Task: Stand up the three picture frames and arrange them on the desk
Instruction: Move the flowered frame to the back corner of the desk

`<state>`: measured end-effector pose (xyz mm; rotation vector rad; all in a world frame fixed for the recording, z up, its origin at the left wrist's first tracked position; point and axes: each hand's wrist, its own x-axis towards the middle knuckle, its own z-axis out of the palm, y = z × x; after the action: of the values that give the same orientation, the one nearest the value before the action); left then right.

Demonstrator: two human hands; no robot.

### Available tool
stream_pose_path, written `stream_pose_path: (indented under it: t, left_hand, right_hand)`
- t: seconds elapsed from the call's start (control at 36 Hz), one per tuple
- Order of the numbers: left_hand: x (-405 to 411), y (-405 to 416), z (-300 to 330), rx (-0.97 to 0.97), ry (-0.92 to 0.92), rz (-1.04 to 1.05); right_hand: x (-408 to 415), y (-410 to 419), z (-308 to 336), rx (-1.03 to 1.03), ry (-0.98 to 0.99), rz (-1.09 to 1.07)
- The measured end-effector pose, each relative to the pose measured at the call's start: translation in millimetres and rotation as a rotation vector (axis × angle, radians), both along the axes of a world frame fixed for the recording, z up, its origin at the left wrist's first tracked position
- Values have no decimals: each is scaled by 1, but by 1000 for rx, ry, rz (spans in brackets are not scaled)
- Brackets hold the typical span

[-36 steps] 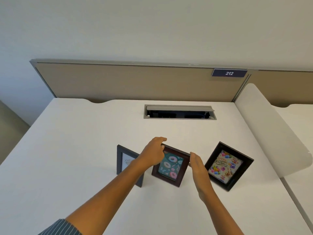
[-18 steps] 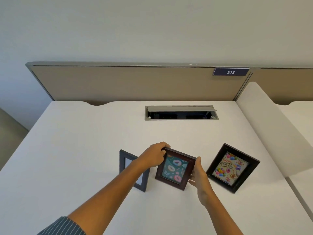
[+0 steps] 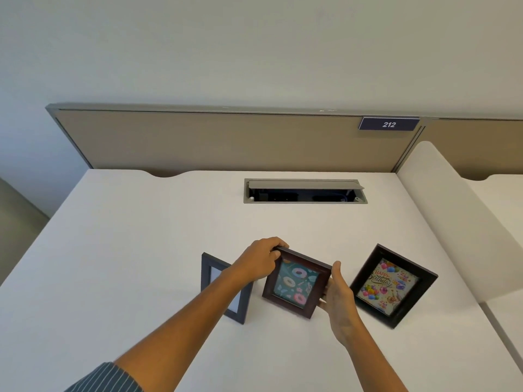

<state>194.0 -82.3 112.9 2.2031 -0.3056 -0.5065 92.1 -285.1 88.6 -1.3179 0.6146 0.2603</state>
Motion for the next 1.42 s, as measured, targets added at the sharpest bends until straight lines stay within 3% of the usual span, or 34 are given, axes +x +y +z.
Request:
stream_pose_path:
  t: [0.25,0.53,0.72,0.92,1.03,1.19,1.42]
  left_hand:
    - [-4,-4,30,-110,-117,61]
    - [-42,10,64,-371,-541,98]
    - [-53,23,71,-447,-664,137]
    - [-42,31,93,-557,-669,258]
    - [-27,44,113,-641,-569,435]
    - [-1,83,122,-607,-405,602]
    - [23,158,112,-475,-349,724]
  right_hand:
    - [6,-4,23,-4,-180,-46]
    - [4,-9,48,-143,-629,42]
    - [14,-3,59,-174,-717,112]
    - [34,21,101,-96,-648,67]
    - [60,39,131,-65,-626,107]
    - [104,74,158,-4,-562,162]
    - [160,145,170,-37,-430,375]
